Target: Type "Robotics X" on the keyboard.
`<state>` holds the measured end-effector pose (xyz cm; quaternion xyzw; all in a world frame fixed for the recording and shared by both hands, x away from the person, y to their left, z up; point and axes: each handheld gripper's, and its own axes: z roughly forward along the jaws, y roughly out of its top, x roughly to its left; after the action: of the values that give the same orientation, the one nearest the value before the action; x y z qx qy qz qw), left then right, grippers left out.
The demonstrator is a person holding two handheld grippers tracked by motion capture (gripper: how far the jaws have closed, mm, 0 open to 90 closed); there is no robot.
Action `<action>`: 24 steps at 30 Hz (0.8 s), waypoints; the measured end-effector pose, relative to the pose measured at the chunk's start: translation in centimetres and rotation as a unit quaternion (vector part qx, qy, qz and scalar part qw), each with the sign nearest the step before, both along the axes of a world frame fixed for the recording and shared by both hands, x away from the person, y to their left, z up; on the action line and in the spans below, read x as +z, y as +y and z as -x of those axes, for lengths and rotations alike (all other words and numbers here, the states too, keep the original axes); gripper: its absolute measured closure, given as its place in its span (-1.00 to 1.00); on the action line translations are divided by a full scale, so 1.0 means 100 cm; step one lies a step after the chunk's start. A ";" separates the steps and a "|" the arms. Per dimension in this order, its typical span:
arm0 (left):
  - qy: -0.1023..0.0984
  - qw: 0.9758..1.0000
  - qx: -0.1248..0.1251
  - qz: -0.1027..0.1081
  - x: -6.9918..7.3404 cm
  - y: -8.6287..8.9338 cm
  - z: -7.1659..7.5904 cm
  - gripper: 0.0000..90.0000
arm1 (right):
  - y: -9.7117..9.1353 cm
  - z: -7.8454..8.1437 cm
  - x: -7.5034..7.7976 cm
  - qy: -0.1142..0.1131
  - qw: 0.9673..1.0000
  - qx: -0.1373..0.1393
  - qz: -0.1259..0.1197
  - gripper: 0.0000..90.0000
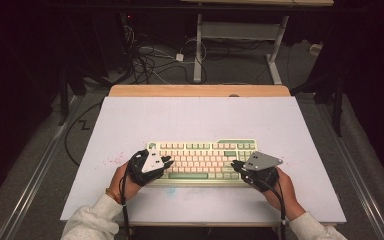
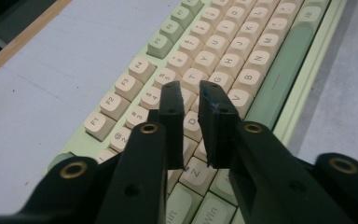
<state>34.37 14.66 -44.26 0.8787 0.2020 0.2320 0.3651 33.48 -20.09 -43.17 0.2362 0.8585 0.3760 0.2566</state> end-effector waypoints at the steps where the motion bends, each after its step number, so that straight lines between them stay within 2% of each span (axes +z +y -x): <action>1: -0.004 1.000 0.001 -0.002 0.000 0.000 0.000 0.69 | 0.000 0.000 0.000 -0.001 1.000 0.000 -0.002 0.86; 5: -0.010 1.000 0.008 -0.001 0.001 0.000 0.000 0.39 | -0.001 0.001 0.001 -0.004 1.000 -0.002 -0.005 0.80; 8: -0.010 1.000 0.016 0.009 0.002 0.001 -0.001 0.20 | -0.002 0.001 0.002 -0.006 1.000 -0.004 -0.008 0.71; 12: -0.013 1.000 0.021 0.012 0.002 0.002 -0.001 0.04 | -0.002 0.001 0.003 -0.010 1.000 -0.007 -0.012 0.57; 14: -0.017 0.999 0.025 0.011 0.002 0.002 -0.001 -0.07 | -0.003 0.001 0.003 -0.011 1.000 -0.006 -0.014 0.41; 17: -0.024 0.999 0.033 0.015 0.002 0.002 0.000 -0.12 | -0.002 0.001 0.002 -0.014 1.000 -0.007 -0.017 0.19; 18: -0.024 0.999 0.036 0.013 0.002 0.002 0.000 -0.25 | -0.002 0.001 0.002 -0.016 1.000 -0.007 -0.018 0.11; 22: -0.023 0.999 0.032 0.010 0.000 0.001 0.001 -0.26 | -0.002 0.001 0.001 -0.021 0.999 -0.010 -0.023 -0.14; 24: -0.026 0.999 0.039 0.006 0.000 0.000 0.001 -0.42 | -0.002 0.001 0.001 -0.024 0.999 -0.015 -0.024 -0.25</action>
<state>34.27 14.68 -44.31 0.8614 0.2280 0.2677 0.3666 33.38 -20.32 -43.11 0.2465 0.8390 0.3983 0.2768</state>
